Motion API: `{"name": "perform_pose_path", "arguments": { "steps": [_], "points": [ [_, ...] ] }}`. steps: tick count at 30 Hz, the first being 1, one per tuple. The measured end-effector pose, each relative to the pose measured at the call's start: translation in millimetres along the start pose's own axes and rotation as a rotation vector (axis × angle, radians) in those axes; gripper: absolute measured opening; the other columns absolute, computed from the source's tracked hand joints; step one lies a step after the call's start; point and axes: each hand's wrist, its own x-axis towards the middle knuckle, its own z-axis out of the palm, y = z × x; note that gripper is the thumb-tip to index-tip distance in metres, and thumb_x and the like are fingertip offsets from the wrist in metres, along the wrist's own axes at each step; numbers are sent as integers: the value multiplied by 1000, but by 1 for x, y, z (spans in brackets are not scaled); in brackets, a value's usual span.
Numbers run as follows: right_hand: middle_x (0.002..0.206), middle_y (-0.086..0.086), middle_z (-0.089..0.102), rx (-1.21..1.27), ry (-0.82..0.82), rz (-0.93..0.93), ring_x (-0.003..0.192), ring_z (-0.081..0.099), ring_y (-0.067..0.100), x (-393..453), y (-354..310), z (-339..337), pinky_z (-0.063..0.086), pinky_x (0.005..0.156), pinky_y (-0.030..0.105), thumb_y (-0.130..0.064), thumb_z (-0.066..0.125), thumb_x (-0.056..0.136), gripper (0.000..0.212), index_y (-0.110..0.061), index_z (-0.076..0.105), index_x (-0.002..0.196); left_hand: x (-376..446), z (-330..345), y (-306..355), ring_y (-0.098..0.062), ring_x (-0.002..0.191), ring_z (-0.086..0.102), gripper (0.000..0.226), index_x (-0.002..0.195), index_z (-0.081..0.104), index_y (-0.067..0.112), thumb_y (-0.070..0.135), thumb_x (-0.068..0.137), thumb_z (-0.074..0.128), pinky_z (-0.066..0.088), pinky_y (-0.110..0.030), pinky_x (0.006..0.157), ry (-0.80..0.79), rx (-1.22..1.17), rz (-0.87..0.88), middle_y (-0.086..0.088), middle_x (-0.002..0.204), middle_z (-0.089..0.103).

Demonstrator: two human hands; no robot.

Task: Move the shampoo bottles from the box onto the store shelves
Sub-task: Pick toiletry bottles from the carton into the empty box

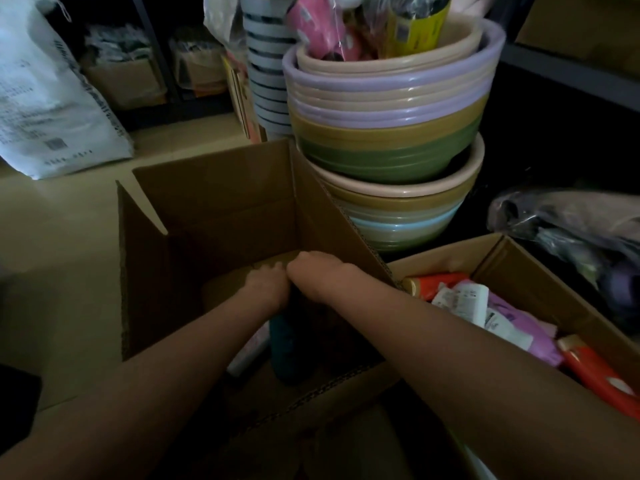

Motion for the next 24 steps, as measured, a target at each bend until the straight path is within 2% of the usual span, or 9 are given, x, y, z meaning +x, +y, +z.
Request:
{"name": "perform_pose_path", "arguments": {
  "steps": [2,4,8,11,13,15,17,20,24],
  "points": [
    [129,17,51,-33,84,-5,119,48,32,-9,4,-9,44,96,40,-9,48,94,35,-4,47,129,-10,-17,4,-28,123,43,52,137,37,12,30,91,54,38,-39,99,92,-13,19,-10,137,41],
    [126,15,53,-71,278,-15,117,48,31,-22,18,-23,42,94,38,-12,49,93,33,-5,50,125,-18,-37,9,-32,117,47,50,130,42,10,32,88,57,41,-43,96,252,-155,23,-14,130,46],
    [117,18,59,126,616,80,112,52,34,-69,70,-54,42,92,37,-12,47,87,28,-5,59,111,-42,-90,46,-31,110,51,32,116,49,5,16,87,56,42,-39,93,764,-660,36,-16,119,51],
    [113,20,63,309,711,282,109,55,35,-113,125,-46,43,87,36,-11,52,86,25,-4,62,107,-69,-120,107,-28,107,50,26,110,53,3,9,84,54,37,-34,91,983,-766,248,-15,113,53],
    [114,22,63,359,654,458,109,57,37,-145,167,-10,44,85,37,-14,54,87,26,-2,62,108,-81,-118,158,-33,103,50,27,105,55,3,11,79,52,38,-41,89,1044,-617,459,-18,107,56],
    [122,21,60,369,477,611,113,56,37,-174,199,41,43,89,37,-20,54,90,35,-2,56,119,-83,-99,206,-34,106,47,33,110,53,6,18,79,52,38,-43,89,942,-405,589,-16,111,54],
    [132,14,54,383,297,644,120,52,32,-201,216,87,38,94,31,-29,55,91,44,-8,51,130,-78,-72,243,-33,117,42,44,124,43,6,22,84,52,36,-41,95,694,-265,606,-15,124,47],
    [125,10,58,454,78,560,117,54,27,-225,218,128,38,90,26,-31,59,90,41,-10,55,125,-64,-29,274,-35,124,38,48,131,36,6,26,90,52,34,-41,98,358,-120,612,-17,134,40],
    [129,10,55,525,-12,409,119,51,27,-208,187,165,36,93,23,-24,64,87,52,-7,47,134,-46,14,277,-35,130,36,52,138,34,9,24,91,52,28,-43,110,104,-116,586,-17,139,39]
  ]
}}
